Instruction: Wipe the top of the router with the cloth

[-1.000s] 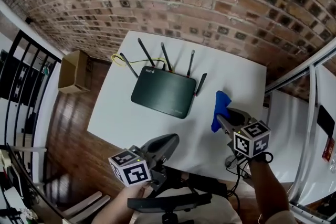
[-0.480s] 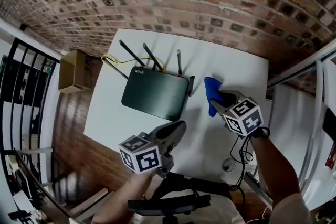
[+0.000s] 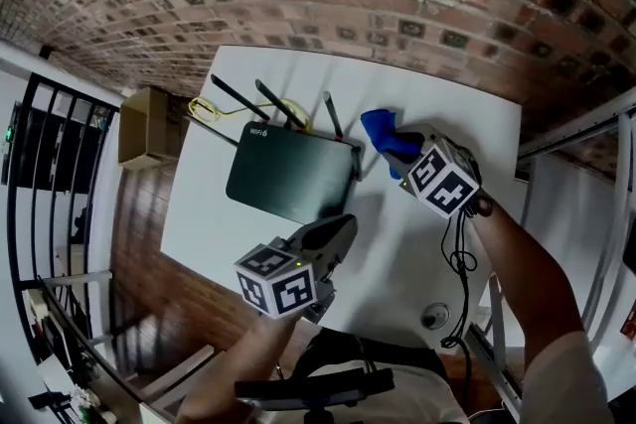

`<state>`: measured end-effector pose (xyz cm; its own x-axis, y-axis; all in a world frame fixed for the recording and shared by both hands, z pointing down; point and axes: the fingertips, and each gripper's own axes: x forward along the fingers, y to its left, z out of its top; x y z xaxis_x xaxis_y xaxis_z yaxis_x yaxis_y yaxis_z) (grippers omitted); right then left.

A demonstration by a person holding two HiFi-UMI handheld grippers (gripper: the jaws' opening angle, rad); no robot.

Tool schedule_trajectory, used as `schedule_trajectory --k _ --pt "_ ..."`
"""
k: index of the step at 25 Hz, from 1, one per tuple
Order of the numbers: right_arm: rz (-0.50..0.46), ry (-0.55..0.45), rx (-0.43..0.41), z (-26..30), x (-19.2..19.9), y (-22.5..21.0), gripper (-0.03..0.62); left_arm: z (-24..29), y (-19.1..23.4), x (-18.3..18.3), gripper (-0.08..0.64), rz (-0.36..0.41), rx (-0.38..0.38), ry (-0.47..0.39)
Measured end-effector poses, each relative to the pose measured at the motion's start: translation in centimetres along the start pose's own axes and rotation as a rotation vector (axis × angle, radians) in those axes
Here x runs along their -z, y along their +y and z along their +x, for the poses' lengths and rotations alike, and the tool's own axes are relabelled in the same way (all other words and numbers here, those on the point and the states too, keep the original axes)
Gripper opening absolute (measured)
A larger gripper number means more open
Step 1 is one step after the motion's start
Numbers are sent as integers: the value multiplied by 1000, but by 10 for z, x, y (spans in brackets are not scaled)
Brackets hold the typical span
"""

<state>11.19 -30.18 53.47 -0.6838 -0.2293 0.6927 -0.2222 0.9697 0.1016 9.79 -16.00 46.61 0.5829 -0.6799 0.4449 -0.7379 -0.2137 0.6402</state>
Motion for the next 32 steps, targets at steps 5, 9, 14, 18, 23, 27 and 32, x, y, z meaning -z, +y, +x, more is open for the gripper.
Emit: schedule_trajectory --k 5,9,14,18,23,27,32 --pt "-172 20 -37 22 -9 -11 135 3 0 0 25 -17 -20 9" --pt "-282 55 -36 40 -14 -18 135 2 2 2 25 -32 -34 19" --pt "-477 80 -49 61 -27 -13 135 1 3 5 25 -42 -49 30" --pt "-623 95 -81 67 -28 -4 135 3 3 8 25 -51 -53 32" --pt "-722 86 -97 63 -28 6 135 6 -2 10 25 -64 -51 23" --pt "-785 86 -122 56 -22 20 133 7 -4 11 25 -66 -53 17" --pt "-836 92 -137 49 -14 28 132 6 -7 11 25 -67 -57 8"
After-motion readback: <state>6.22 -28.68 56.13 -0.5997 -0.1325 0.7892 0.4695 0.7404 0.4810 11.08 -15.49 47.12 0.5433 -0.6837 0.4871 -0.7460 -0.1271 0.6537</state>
